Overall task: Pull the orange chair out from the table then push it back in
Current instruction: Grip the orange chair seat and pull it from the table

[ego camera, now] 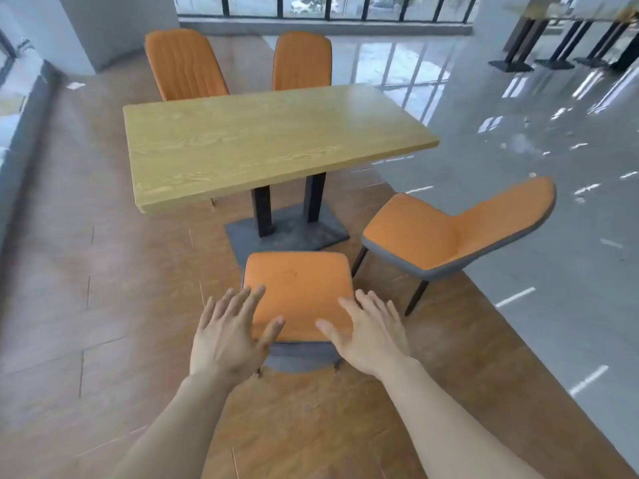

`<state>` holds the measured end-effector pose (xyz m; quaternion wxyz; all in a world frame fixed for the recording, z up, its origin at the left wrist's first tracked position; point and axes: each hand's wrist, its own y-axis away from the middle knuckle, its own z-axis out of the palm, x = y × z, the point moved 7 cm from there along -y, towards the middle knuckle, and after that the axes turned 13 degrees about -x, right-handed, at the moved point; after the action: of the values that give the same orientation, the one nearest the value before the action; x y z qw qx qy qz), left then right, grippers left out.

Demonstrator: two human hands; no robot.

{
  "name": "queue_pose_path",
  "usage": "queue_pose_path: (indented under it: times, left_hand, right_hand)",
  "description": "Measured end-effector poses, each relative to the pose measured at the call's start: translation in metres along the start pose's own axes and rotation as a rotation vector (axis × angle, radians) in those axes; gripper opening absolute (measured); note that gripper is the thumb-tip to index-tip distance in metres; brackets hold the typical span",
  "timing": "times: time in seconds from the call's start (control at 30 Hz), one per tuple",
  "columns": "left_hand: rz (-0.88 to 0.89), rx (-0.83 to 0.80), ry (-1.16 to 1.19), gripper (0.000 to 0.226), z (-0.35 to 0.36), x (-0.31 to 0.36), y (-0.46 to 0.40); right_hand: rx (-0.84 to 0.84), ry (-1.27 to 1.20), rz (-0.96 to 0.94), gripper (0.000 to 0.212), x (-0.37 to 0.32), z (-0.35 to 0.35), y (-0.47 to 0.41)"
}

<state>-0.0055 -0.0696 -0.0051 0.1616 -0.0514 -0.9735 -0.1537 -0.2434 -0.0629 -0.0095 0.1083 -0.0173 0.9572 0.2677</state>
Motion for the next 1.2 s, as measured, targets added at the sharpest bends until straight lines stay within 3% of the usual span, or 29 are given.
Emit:
queue_pose_path:
  times: [0.13, 0.27, 0.4, 0.93, 1.07, 1.2]
  left_hand:
    - [0.011, -0.114, 0.028, 0.082, 0.042, -0.009, -0.022]
    - [0.024, -0.001, 0.033, 0.067, 0.048, -0.02, -0.039]
    - [0.029, 0.068, 0.054, 0.062, 0.041, -0.026, -0.055]
    - [-0.004, 0.121, 0.018, 0.062, -0.016, -0.055, -0.203]
    - [-0.01, 0.181, 0.034, 0.059, -0.036, -0.047, -0.239]
    - [-0.009, 0.215, 0.079, 0.05, -0.042, -0.009, -0.26]
  right_hand:
    - [-0.009, 0.014, 0.031, 0.091, 0.003, 0.032, -0.03]
    - [0.226, 0.147, -0.001, 0.081, -0.006, 0.027, -0.046]
    - [0.262, 0.106, -0.022, 0.072, -0.012, 0.016, -0.06]
    - [0.369, 0.068, -0.103, 0.064, -0.039, -0.065, -0.199]
    - [0.471, 0.022, -0.171, 0.052, -0.032, -0.102, -0.228]
    - [0.433, 0.052, -0.184, 0.054, -0.004, -0.135, -0.25]
